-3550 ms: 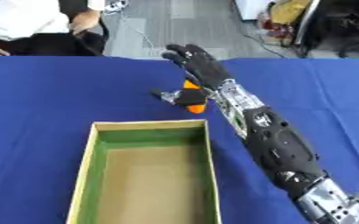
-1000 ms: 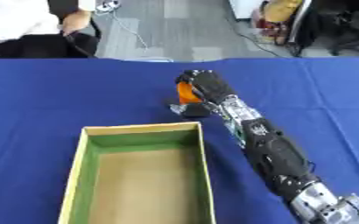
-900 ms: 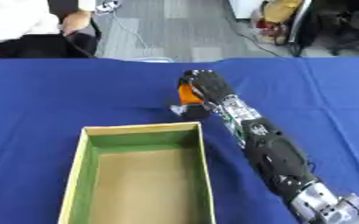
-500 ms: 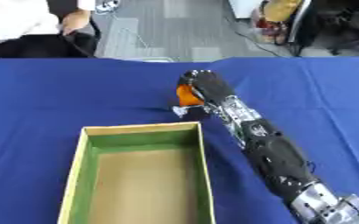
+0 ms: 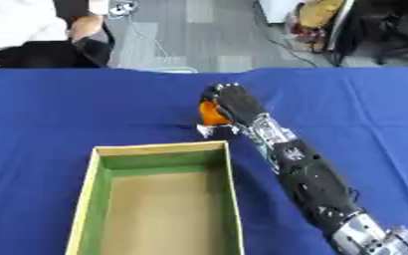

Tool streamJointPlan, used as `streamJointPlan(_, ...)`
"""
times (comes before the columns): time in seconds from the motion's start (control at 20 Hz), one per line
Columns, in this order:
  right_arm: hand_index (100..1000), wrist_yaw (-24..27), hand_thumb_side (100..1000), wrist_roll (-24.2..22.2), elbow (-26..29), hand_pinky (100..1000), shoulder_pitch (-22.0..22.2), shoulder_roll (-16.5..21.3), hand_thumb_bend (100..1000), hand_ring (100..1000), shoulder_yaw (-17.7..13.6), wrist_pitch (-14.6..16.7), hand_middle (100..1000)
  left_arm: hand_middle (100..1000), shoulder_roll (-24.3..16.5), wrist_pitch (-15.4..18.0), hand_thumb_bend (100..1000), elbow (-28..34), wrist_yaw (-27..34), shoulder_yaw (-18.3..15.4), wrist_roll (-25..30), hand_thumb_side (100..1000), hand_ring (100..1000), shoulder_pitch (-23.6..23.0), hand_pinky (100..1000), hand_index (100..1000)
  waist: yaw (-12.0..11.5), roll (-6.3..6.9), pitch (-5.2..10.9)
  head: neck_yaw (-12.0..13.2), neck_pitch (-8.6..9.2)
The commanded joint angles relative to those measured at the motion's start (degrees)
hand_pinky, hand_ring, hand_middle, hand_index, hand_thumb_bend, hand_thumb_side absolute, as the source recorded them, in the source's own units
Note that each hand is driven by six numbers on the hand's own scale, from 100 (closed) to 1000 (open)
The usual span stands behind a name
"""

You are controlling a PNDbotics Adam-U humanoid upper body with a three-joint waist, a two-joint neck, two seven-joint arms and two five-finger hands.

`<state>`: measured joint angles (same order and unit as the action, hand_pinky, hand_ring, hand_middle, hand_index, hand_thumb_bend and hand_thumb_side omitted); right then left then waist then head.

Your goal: Pick up objects on the table and place them in the box.

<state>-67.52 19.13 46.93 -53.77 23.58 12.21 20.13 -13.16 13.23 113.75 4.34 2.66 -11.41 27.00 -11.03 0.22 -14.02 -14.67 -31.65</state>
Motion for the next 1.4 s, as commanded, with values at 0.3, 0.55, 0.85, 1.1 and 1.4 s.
streamJointPlan(0.3, 135, 5.2, 321, -2.8, 1.1, 100, 0.1, 0.1, 199, 100, 1.0, 2.5, 100, 729, -0.4, 0.2, 525, 0.8, 0.1, -0.2, 0.0, 775, 684, 0.8, 745, 751, 0.3, 0.15, 0.80, -0.5, 0.78)
streamJointPlan(0.55, 134, 6.6, 321, -4.1, 2.9, 100, 0.0, 0.3, 209, 100, 1.5, 1.6, 100, 729, -0.5, 0.2, 525, 0.8, 0.1, -0.2, 0.0, 775, 684, 0.6, 745, 751, 0.4, 0.14, 0.91, -0.4, 0.67)
streamJointPlan(0.85, 133, 7.5, 324, -5.2, 5.9, 100, -1.2, 1.4, 220, 100, 2.0, -0.2, 100, 729, -0.7, 0.2, 526, 0.8, 0.0, -0.2, 0.0, 775, 684, 0.5, 745, 751, 0.7, 0.05, 1.03, -0.3, 0.59)
streamJointPlan(1.1, 133, 7.4, 319, -6.7, 7.9, 100, -2.2, 2.3, 235, 100, 2.3, -1.8, 100, 728, -0.9, 0.2, 526, 0.8, 0.0, -0.1, 0.0, 775, 685, 0.4, 745, 751, 0.9, -0.03, 1.19, -0.3, 0.52)
streamJointPlan(1.4, 132, 7.6, 332, -7.6, 9.1, 100, -3.1, 3.1, 197, 100, 2.5, -2.8, 100, 728, -1.1, 0.2, 527, 0.8, -0.1, -0.2, 0.0, 776, 685, 0.2, 744, 751, 1.2, -0.17, 1.39, -0.1, 0.40)
